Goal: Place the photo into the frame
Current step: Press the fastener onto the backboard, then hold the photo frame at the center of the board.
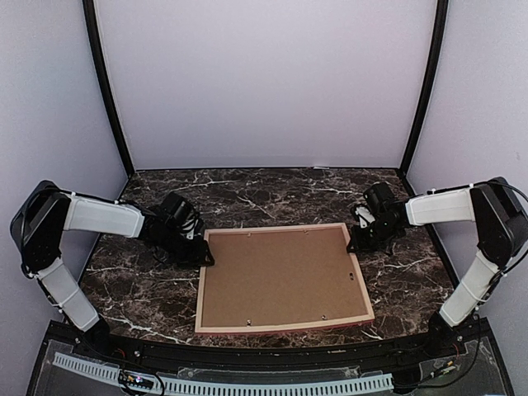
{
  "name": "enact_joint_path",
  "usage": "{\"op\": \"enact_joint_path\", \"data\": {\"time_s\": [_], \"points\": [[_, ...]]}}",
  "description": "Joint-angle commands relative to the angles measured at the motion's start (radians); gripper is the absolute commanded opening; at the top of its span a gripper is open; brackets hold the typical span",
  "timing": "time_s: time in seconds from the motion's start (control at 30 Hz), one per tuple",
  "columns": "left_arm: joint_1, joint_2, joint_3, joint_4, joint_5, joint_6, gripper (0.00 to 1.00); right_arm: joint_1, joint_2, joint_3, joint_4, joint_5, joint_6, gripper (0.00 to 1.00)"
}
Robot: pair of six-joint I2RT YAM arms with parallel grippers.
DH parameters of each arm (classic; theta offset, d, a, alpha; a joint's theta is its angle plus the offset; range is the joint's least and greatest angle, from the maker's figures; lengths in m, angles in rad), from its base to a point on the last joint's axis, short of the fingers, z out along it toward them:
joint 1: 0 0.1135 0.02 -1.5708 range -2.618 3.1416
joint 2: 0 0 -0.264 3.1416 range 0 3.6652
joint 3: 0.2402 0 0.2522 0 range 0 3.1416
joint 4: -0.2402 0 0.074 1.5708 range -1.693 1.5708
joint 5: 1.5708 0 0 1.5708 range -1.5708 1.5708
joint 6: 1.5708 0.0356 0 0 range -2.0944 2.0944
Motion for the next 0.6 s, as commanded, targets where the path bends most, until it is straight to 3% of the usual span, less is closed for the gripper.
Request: {"op": "enact_joint_path", "data": {"time_s": [0.0,0.33,0.57], "points": [[0.004,-0.026,-0.011,-0.044,-0.002,0.0,0.51,0.002,0.023,-0.022,-0.023,-0.034,-0.039,0.13],[0.003,-0.033,0.003,-0.109,-0.033,0.025,0.57,0.003,0.012,-0.023,-0.023,-0.03,-0.034,0.15],[-0.038,-0.065,-0.031,-0.158,-0.058,0.017,0.56,0.003,-0.013,-0.019,-0.033,-0.004,-0.023,0.24]]}}
